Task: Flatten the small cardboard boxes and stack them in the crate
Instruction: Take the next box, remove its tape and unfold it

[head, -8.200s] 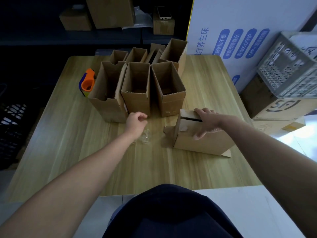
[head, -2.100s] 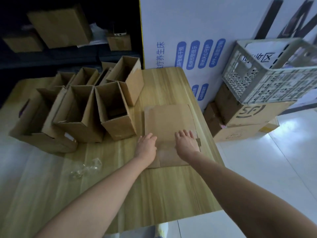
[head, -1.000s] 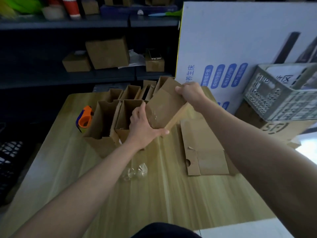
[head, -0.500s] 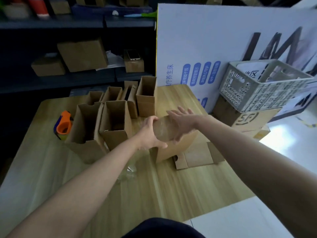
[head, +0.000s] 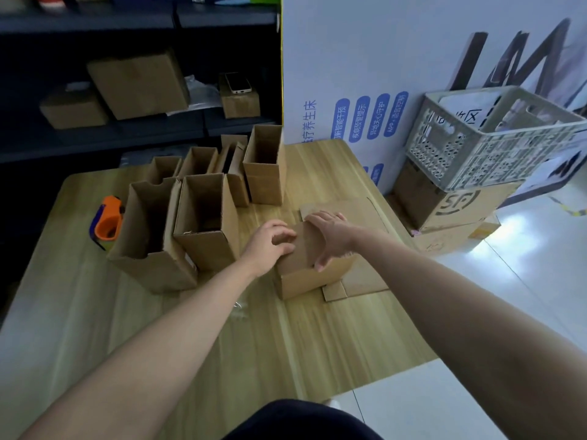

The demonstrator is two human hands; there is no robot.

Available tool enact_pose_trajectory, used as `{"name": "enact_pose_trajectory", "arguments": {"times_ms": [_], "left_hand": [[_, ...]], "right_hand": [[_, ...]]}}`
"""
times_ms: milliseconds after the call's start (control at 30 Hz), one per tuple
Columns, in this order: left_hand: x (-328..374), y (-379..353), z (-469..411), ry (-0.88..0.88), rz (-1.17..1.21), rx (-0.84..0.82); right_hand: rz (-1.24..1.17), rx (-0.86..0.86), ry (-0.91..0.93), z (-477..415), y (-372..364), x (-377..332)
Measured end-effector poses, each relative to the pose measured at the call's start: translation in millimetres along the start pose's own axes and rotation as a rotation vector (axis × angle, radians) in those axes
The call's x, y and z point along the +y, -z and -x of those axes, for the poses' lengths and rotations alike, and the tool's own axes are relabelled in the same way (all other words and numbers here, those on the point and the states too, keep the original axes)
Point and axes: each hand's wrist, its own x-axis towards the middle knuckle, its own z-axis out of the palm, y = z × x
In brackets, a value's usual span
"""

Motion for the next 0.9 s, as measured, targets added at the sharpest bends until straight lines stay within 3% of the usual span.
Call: {"name": "enact_pose_trajectory", "arguments": {"times_ms": [133,333,500,900], "left_hand": [[3,0,-5,-0.013,-0.049,0.105],[-6,17,0,-0.009,-0.016,0.121],[-3,14,-4,-0.034,-0.153,0.008],[6,6,-19,-0.119,-0.288,0.038]], "right_hand": [[-0.027,-0.001,-0.022,0,0,1],[-0.038,-0.010,-0.048,0,5,-3],[-0.021,-0.012,-0.044,4,4,-5],[0.000,-0.026,-0.076,4,6,-10]]}}
